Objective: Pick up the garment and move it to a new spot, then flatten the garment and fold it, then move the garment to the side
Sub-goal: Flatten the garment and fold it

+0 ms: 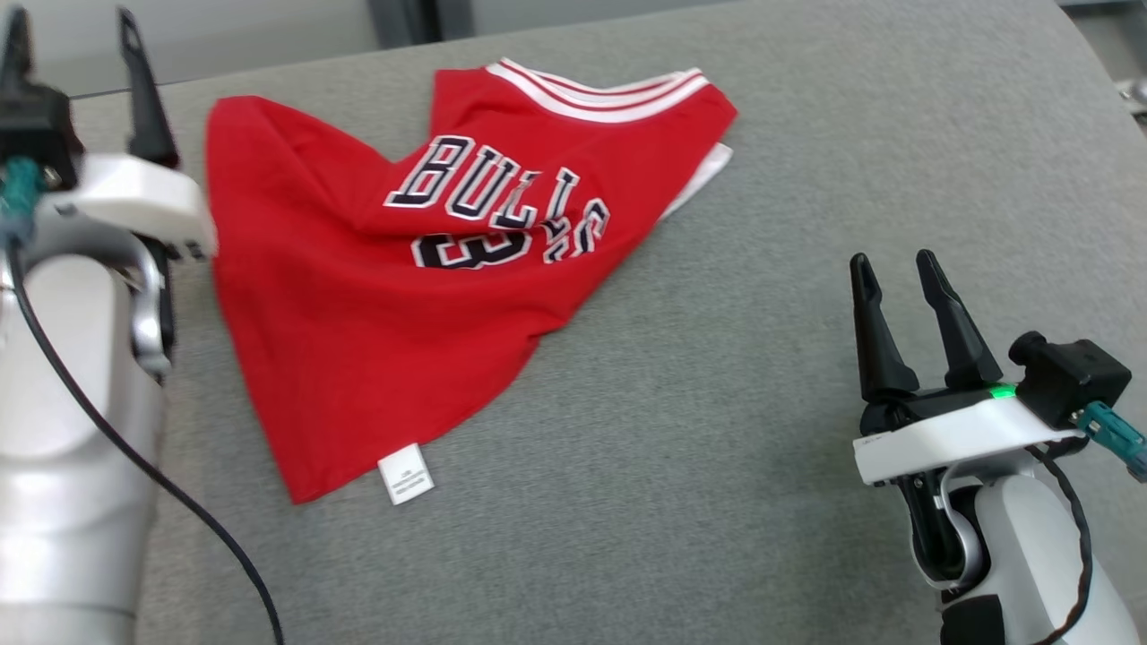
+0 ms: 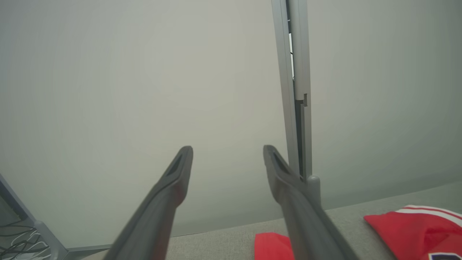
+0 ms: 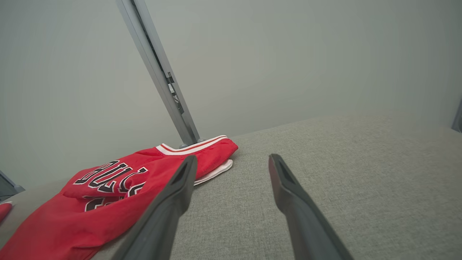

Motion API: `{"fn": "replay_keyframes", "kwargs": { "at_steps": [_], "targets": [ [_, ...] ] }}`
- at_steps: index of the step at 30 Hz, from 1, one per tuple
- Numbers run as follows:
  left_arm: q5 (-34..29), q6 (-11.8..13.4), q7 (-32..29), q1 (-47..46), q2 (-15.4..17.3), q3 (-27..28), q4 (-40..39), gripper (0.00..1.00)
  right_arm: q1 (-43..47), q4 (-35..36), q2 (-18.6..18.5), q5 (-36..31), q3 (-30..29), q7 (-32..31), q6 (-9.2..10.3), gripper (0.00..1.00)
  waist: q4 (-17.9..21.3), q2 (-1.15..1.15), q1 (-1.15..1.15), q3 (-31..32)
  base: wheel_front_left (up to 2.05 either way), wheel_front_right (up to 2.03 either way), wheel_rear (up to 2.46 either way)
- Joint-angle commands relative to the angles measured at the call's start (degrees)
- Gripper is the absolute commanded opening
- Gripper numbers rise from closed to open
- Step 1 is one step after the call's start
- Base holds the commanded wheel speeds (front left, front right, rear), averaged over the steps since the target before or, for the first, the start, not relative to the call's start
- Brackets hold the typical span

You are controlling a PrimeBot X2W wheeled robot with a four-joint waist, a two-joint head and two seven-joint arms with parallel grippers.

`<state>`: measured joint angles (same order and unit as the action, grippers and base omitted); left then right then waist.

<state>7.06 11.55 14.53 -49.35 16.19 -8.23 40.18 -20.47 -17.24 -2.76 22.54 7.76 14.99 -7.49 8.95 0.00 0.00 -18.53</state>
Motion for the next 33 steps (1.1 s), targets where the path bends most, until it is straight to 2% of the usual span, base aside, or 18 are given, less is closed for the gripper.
{"fn": "replay_keyframes", "kwargs": {
  "at_steps": [1,4,14,22,28,33],
  "targets": [
    [1.49,-0.68,0.53,3.74,-1.21,0.55,-3.15,1.0,1.26,0.42,-0.35,-0.77,-0.91,0.31,-0.01,1.0,-3.02,0.0,0.0,2.09,0.0,0.0,0.0],
    [2.88,-0.87,0.7,11.31,-3.63,0.74,-10.9,1.0,1.92,1.02,-0.44,-1.58,-1.94,-0.14,-0.01,1.0,-5.91,0.0,0.0,3.79,0.0,0.0,0.0],
    [4.84,-1.56,0.63,28.79,-8.9,-0.86,-21.67,1.0,4.49,2.18,-0.47,-2.65,-3.68,-1.86,-0.01,1.0,-10.15,0.0,0.0,7.92,0.0,0.0,0.0],
    [6.37,-1.34,0.64,35.84,-11.22,-1.15,-22.51,1.0,5.85,2.95,-0.38,-2.89,-3.92,-3.18,-0.01,1.0,-10.99,0.0,0.0,9.66,0.0,0.0,0.0],
    [6.48,-3.78,0.31,37.44,-11.83,-3.53,-20.08,1.0,5.93,3.49,-0.33,-2.87,-3.89,-3.38,-0.01,1.0,-10.89,0.0,0.0,9.91,0.0,0.0,0.0],
    [7.27,-6.07,-5.05,38.16,-11.81,-6.17,-16.7,1.0,6.22,3.73,-0.31,-2.52,-3.84,-3.12,-0.01,1.0,-10.67,0.0,0.0,9.56,0.0,0.0,0.0]
  ]
}}
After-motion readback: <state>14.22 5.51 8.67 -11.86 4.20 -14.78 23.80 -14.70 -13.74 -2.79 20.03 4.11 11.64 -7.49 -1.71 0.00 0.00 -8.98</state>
